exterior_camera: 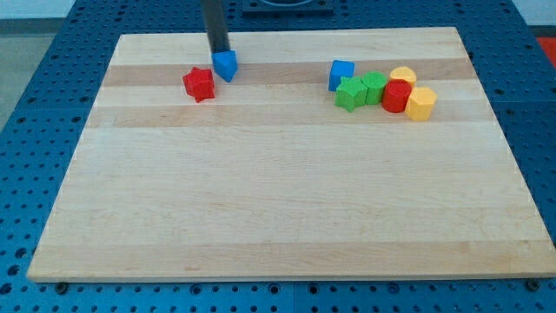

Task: Push the blue triangle towards right

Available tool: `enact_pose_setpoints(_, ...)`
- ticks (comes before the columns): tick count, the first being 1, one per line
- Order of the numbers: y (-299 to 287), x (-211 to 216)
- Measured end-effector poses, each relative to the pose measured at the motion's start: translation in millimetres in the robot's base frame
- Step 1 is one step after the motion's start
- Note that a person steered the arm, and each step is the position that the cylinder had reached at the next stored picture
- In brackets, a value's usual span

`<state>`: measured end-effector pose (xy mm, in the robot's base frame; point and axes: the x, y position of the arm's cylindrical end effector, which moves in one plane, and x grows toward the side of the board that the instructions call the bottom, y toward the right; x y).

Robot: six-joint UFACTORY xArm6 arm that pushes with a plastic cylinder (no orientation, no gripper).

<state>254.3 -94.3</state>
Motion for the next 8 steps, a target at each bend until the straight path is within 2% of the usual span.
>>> enact_pose_setpoints(1,30.0,0.6)
enact_pose_setpoints(2,25.3,0.6)
enact_pose_setpoints(3,-1.1,-16.9)
enact_pose_setpoints(4,-34.2,-17.0)
enact_pose_setpoints(5,-50.3,-3.5)
enact_pose_setpoints(7,-42.1,29.0)
enact_pose_setpoints(8,-35.1,31.9)
